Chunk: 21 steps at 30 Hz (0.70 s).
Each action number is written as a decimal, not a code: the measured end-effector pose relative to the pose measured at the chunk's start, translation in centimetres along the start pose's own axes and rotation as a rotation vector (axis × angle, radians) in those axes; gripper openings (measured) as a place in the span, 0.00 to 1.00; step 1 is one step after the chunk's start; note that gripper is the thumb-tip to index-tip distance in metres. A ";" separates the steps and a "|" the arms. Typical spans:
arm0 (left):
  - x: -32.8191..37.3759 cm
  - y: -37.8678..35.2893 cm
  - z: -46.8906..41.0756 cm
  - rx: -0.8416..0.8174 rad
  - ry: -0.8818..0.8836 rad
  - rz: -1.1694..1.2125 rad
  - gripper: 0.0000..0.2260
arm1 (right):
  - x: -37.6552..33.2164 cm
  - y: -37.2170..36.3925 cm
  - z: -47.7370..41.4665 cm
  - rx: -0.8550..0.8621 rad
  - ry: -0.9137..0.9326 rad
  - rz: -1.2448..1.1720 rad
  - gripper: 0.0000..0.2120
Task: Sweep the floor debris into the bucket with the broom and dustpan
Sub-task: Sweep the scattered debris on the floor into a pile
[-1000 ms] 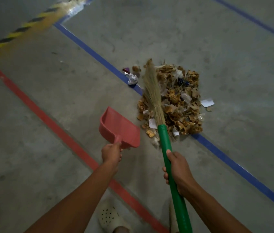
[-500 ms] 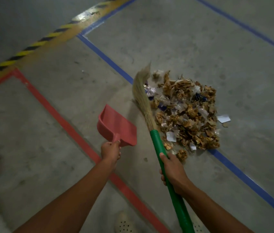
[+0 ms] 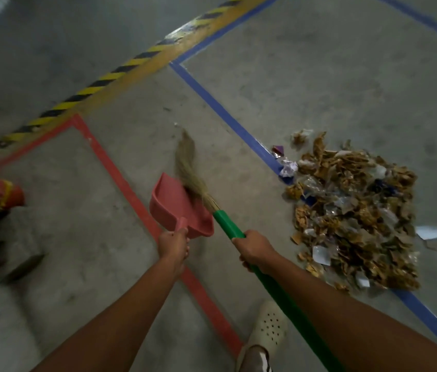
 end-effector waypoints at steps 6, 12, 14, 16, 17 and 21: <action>2.8 -1.6 -4.3 -0.002 0.073 0.063 0.14 | -1.5 2.1 -4.7 0.033 -0.074 -0.084 0.14; 6.8 -6.1 -6.0 -0.110 0.005 0.005 0.14 | 0.7 6.3 -7.8 0.152 -0.197 -0.396 0.17; 7.7 -7.8 -6.0 -0.145 -0.016 -0.021 0.14 | 2.3 7.6 -7.8 0.217 -0.242 -0.491 0.16; 8.3 -9.6 -5.9 -0.185 -0.033 -0.062 0.14 | 4.1 8.8 -7.5 0.277 -0.278 -0.555 0.15; 8.5 -10.4 -5.8 -0.206 -0.041 -0.082 0.14 | 4.9 9.3 -7.1 0.306 -0.290 -0.573 0.15; 9.5 -13.5 -5.1 -0.296 -0.060 -0.147 0.13 | 7.0 11.0 -4.6 0.438 -0.280 -0.564 0.15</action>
Point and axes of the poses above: each hand's wrist, its own z-axis away from the middle knuckle, its own y-axis out of the back of the hand, x = y × z, the point moved 6 cm from there along -z, towards the middle knuckle, and after that the axes turned 10 degrees about -z, right-handed, at the moved point
